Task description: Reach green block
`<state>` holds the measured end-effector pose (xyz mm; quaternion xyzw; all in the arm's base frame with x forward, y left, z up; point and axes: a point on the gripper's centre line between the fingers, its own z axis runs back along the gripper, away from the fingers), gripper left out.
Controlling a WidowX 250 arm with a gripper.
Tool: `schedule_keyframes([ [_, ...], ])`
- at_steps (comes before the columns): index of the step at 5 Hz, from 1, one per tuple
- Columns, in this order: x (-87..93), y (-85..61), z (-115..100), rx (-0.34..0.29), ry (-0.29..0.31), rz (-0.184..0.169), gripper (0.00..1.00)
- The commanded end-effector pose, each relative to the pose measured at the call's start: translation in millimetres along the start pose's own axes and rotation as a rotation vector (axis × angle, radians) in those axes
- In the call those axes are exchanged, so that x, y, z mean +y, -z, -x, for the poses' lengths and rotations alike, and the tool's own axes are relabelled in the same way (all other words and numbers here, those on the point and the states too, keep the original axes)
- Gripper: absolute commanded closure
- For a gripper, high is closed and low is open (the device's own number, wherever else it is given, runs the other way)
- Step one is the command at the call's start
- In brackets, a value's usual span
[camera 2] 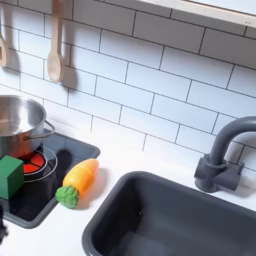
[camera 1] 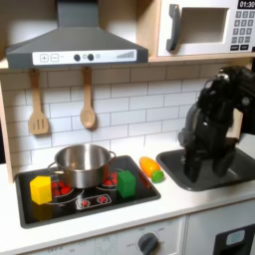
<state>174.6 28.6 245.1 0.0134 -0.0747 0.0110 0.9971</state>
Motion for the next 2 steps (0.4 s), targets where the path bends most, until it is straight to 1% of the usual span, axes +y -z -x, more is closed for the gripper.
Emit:
schedule_keyframes([
  [1,14.7,6.9,-40.9,-0.009,-0.038,-0.015,0.00],
  [2,24.1,14.5,-60.6,0.000,-0.070,-0.017,0.00],
])
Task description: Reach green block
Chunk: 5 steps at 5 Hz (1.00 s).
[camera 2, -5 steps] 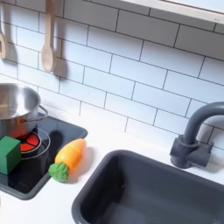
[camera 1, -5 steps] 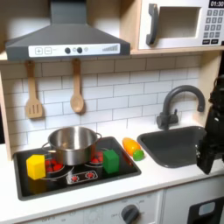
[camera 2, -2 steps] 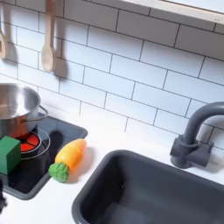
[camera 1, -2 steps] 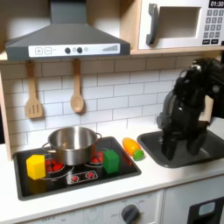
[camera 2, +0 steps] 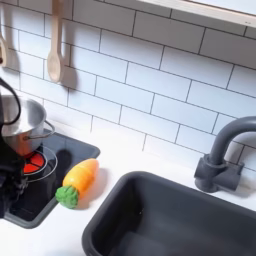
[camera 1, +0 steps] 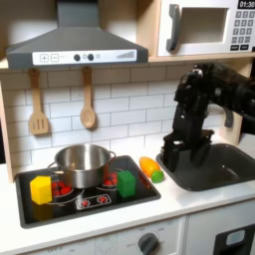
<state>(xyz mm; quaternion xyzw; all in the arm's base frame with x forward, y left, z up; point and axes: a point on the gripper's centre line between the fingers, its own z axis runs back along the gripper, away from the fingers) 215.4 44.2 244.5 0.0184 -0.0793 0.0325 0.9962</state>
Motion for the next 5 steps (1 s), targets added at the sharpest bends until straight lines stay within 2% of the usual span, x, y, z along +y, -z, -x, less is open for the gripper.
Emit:
schedule_keyframes([
  [1,15.8,16.8,-39.4,0.020,-0.044,-0.014,0.00],
  [3,31.9,32.7,-72.2,0.019,-0.099,-0.027,0.00],
  [5,43.0,47.0,-86.2,0.032,-0.113,-0.029,0.00],
])
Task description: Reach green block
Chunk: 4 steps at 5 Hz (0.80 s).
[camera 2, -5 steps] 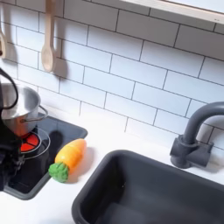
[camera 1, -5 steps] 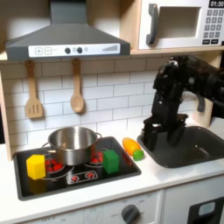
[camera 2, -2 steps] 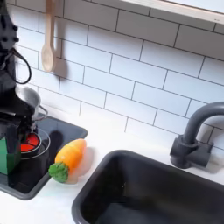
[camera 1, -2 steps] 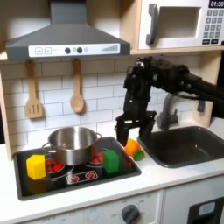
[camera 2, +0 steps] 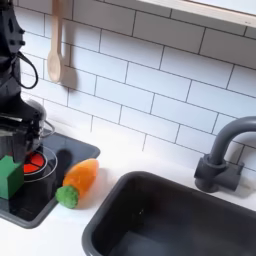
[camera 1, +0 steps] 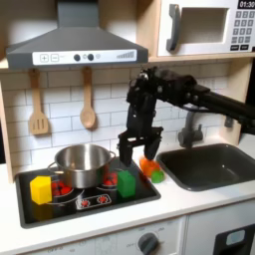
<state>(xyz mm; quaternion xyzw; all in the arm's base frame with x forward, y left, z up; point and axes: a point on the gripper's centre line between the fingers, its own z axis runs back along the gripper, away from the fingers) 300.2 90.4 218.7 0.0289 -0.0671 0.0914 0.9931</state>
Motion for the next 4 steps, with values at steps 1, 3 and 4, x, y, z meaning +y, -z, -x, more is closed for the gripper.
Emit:
schedule_keyframes([
  [1,2.9,15.9,-7.5,0.022,-0.002,0.011,0.00],
  [3,5.9,32.3,-10.2,0.055,0.007,-0.002,0.00],
  [4,7.1,35.6,-9.7,0.060,0.014,0.005,0.00],
])
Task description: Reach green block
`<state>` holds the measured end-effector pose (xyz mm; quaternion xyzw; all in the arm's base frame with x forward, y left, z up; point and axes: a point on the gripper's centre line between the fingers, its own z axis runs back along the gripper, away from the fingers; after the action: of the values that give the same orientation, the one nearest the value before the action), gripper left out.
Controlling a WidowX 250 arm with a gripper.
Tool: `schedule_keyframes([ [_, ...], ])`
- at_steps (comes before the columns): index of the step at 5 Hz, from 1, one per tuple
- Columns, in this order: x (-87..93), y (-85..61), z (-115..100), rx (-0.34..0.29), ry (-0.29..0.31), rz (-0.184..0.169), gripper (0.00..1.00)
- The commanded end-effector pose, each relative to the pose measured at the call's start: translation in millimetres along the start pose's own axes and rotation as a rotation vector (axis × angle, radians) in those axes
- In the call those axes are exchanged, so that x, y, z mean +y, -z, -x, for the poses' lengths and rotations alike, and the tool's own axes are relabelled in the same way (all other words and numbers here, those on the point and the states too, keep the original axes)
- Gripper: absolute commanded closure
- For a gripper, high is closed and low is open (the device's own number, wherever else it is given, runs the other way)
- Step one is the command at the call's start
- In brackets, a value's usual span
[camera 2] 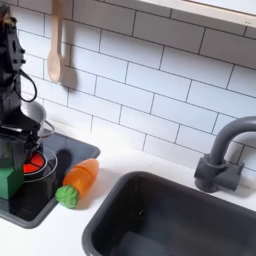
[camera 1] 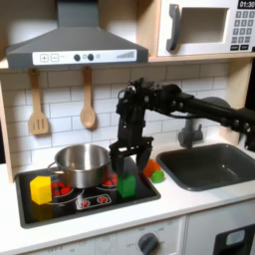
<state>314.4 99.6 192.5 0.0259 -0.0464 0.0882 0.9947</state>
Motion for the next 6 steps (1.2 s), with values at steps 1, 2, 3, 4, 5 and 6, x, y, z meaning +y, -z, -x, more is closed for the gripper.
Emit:
schedule_keyframes([
  [1,1.0,11.4,1.5,0.023,0.017,0.008,0.00],
  [2,0.1,16.2,0.5,0.031,0.027,0.003,0.00],
  [3,-0.7,27.8,-1.8,0.051,0.017,0.021,0.00],
  [4,3.8,37.1,-4.5,0.051,0.027,0.006,0.00],
  [5,4.6,44.3,-5.6,0.046,0.033,0.020,0.00],
  [6,-3.5,51.1,-5.4,0.048,0.068,0.027,0.00],
])
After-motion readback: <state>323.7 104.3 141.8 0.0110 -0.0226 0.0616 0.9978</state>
